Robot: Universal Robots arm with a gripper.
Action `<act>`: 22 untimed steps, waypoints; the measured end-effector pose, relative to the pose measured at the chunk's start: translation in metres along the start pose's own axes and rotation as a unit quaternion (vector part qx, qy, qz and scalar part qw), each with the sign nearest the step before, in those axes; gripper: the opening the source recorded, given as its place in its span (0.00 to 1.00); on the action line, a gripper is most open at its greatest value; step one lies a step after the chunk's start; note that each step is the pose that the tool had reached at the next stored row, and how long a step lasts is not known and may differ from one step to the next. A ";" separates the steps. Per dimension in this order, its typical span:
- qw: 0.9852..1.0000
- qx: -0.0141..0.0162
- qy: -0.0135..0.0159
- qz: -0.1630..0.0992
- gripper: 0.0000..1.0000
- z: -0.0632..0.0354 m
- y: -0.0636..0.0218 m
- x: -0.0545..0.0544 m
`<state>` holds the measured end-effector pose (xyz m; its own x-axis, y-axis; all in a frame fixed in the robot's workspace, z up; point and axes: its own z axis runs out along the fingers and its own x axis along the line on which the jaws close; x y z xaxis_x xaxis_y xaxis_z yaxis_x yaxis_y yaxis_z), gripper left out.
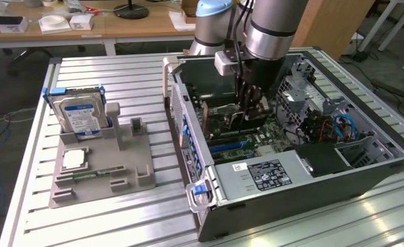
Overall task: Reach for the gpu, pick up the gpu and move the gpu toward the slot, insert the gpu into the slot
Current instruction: 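Insert the gpu into the slot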
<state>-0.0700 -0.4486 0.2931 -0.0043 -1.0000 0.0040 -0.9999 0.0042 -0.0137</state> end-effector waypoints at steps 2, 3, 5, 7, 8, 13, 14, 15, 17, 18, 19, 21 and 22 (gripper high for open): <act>1.000 0.000 0.000 0.000 0.26 0.0031 0.0001 0.000; 1.000 -0.001 0.000 0.000 0.26 0.0049 0.0001 0.000; 1.000 -0.001 0.000 0.000 0.26 0.0087 0.0001 0.001; 1.000 -0.001 0.000 0.000 0.26 0.0123 0.0001 0.001; 1.000 -0.001 0.000 0.000 0.26 0.0141 0.0001 0.001; 1.000 -0.002 0.000 0.000 0.26 0.0212 0.0009 0.003; 1.000 -0.002 0.000 0.000 0.26 0.0216 0.0009 0.003; 1.000 -0.002 0.000 0.000 0.26 0.0216 0.0009 0.003; 1.000 -0.002 0.000 0.000 0.26 0.0216 0.0009 0.003; 1.000 -0.002 0.000 0.000 0.26 0.0216 0.0009 0.003; 1.000 -0.002 0.000 0.000 0.26 0.0216 0.0009 0.003; 1.000 0.002 0.000 0.000 0.26 0.0219 0.0008 0.003; 1.000 0.005 0.000 0.000 0.26 0.0223 0.0008 0.003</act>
<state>-0.0706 -0.4519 0.2708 -0.0040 -1.0000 0.0037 -0.9997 0.0039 -0.0234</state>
